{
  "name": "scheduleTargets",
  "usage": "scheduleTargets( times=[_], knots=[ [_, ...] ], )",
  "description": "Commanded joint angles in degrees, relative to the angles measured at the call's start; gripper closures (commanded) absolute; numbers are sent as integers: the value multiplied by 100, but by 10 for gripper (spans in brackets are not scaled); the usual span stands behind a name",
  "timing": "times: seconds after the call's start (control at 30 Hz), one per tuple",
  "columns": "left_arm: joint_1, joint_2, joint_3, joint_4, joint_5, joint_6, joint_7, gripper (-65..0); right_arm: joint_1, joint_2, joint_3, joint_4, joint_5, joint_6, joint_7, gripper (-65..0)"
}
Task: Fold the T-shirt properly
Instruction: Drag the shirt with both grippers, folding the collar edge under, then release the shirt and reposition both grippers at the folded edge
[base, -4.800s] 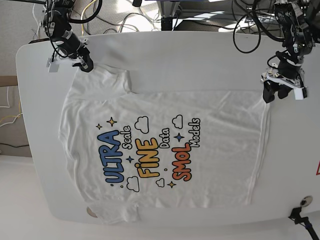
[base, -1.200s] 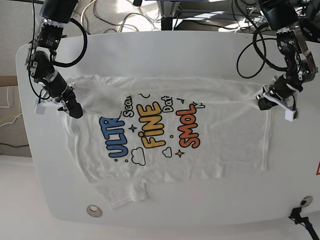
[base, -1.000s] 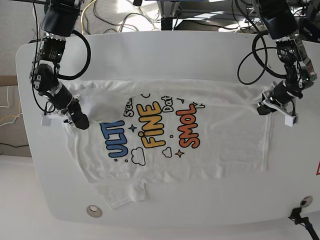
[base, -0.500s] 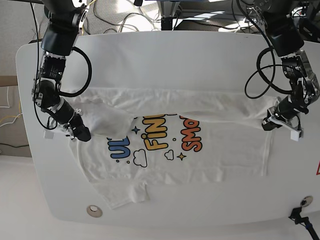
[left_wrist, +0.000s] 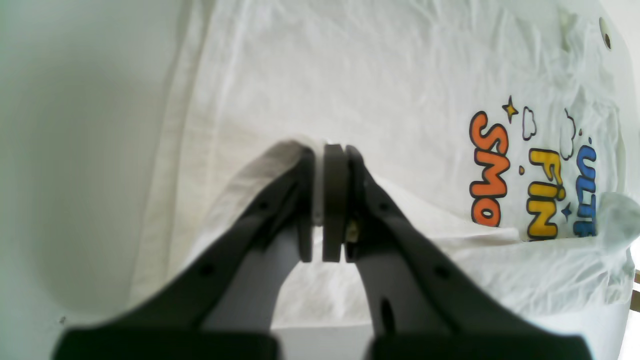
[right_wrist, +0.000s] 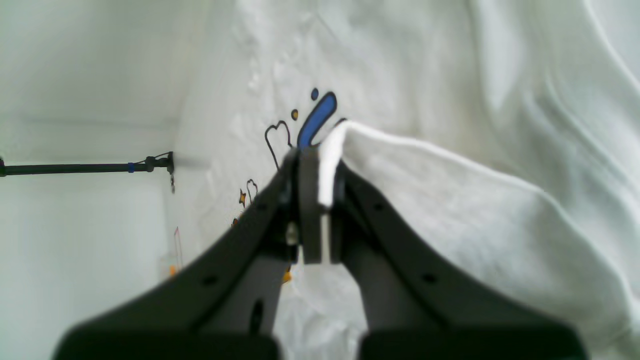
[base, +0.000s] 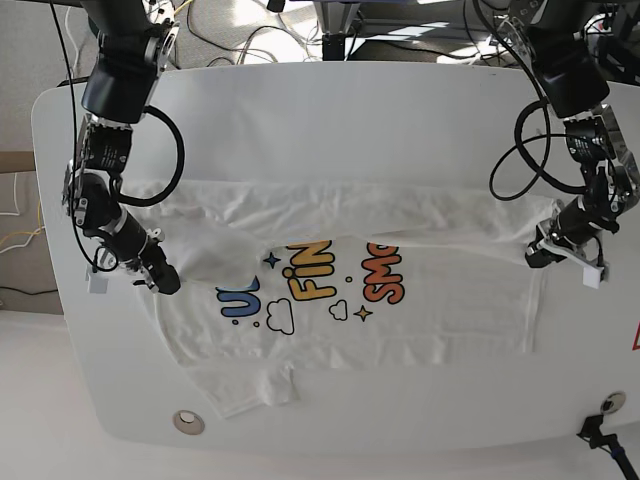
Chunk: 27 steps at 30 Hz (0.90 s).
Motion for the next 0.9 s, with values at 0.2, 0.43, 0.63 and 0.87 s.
scheduleTargets(
  times=[0.2,0.43,0.63,0.87],
  knots=[
    [-142,-229,-17,-67,-95,-25,-417,0,264,82,26,81,-154,93,41,0],
    [-317,-317,-34,-629,-103,-25,-426,0,282,-59,26,81,-190,93,41,0],
    [-396,-317,-34,-629,-103,-25,-426,0,326,-68,26,-156,-198,93,50,0],
    [-599,-326,-8,-647,-86,-25,-426,0,677,-24,26,-736,-330,198,50,0]
  ],
)
